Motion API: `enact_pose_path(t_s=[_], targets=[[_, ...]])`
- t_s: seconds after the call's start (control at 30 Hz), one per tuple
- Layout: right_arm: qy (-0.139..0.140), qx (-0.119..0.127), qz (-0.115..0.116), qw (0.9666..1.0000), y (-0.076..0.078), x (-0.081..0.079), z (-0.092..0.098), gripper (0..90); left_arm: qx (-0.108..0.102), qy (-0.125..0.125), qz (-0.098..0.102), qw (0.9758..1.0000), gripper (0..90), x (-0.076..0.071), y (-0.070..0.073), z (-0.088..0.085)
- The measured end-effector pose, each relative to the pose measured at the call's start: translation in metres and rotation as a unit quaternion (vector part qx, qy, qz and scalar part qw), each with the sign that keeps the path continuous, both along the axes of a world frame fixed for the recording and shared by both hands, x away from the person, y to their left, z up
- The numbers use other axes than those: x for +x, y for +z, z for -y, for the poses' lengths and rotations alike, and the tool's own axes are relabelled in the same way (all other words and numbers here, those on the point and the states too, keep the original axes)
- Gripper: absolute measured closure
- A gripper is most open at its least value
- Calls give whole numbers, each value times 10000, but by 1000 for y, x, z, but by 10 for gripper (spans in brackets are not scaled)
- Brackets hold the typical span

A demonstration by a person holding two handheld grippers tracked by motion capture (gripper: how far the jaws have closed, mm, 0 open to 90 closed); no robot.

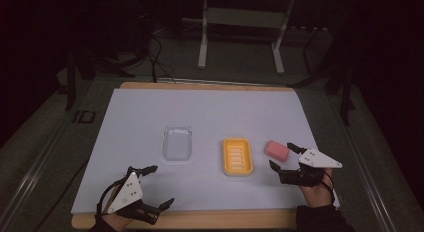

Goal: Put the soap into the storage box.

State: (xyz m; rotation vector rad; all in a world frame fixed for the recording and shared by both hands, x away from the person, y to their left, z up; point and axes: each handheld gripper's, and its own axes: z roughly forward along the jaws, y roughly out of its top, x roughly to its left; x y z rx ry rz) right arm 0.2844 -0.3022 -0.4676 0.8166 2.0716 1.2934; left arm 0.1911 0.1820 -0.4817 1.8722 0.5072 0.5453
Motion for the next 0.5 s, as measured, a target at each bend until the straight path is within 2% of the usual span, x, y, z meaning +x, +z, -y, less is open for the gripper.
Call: enact_pose_path(t_s=[0.1,0.23,0.33,0.43,0.5], targets=[[-238,32,35,9997,2,0,3,126,18,-8,9,10000,6,0,0,0],[-439,-90,91,9990,5,0,3,124,24,3,11,10000,6,0,0,0],[-689,-356,171,9968,7,2,-2,124,29,1,9,10000,6,0,0,0],[-643,-450,269,9966,8,3,-5,128,28,4,8,10000,6,0,0,0],[-597,-496,254,9967,9,4,-7,131,27,6,3,10000,6,0,0,0]])
